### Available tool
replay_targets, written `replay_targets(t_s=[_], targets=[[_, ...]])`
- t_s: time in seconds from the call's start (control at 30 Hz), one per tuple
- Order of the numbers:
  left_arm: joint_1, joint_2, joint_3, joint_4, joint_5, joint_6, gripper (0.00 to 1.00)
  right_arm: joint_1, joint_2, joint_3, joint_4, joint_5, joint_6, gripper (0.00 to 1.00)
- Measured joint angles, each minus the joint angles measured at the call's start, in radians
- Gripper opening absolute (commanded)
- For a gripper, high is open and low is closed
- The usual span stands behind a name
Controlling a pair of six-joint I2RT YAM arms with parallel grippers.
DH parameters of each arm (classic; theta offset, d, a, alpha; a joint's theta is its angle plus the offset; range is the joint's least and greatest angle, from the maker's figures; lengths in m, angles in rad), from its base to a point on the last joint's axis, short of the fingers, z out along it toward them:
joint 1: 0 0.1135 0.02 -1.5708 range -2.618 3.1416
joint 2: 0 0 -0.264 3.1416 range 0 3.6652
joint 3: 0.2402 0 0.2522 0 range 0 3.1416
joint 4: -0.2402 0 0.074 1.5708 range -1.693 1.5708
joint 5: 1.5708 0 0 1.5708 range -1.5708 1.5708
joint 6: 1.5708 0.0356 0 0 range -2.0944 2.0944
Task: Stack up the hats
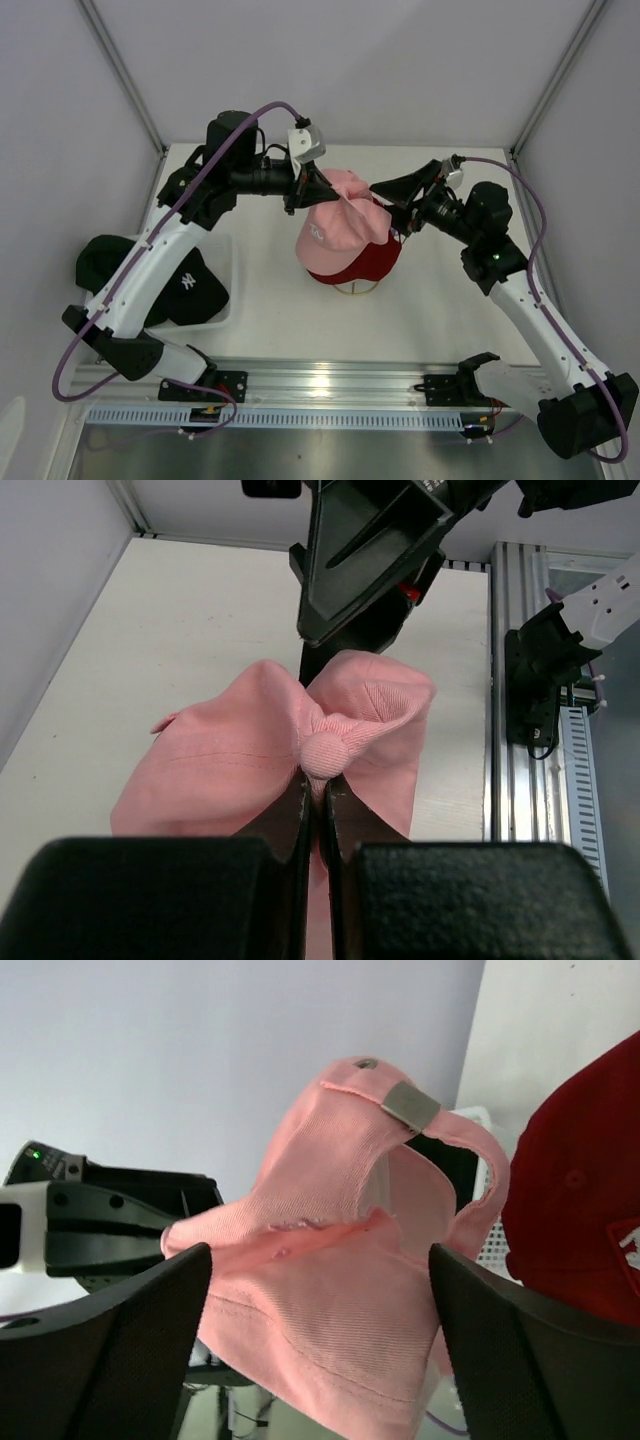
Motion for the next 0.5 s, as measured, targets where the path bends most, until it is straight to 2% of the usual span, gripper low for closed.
replay_targets(t_s=[0.03,0.1,0.13,0.2,0.23,0.3,0.33,0.5], targets=[[0.0,0.0,0.0,0.003,0.006,-0.004,0.02,0.002,0.004,-0.01,0.021,0.005,0.027,0.77],[0.0,0.0,-0.001,0.011,0.014,-0.008,0.02,0.004,0.013,-0.016,0.051,0.013,0.061,0.65],[-0.001,0.0,-0.003,0.014,0.016,-0.011,0.02,0.005,0.015,-0.016,0.064,0.02,0.074,0.52],[-0.001,0.0,-0.003,0.014,0.022,-0.011,0.01,0.006,0.015,-0.013,0.084,0.037,0.082,0.37],[-0.001,0.0,-0.003,0.013,0.024,-0.011,0.02,0.006,0.015,-0.01,0.085,0.045,0.076,0.22],[-0.001,0.0,-0.003,0.006,0.027,-0.007,0.02,0.006,0.019,0.015,0.07,0.061,0.054,0.1],[-0.001,0.0,-0.004,0.003,0.027,-0.004,0.02,0.005,0.024,0.035,0.063,0.067,0.043,0.0],[-0.001,0.001,-0.005,-0.043,-0.01,0.005,0.04,0.002,0.034,0.138,0.017,0.09,-0.047,0.0]])
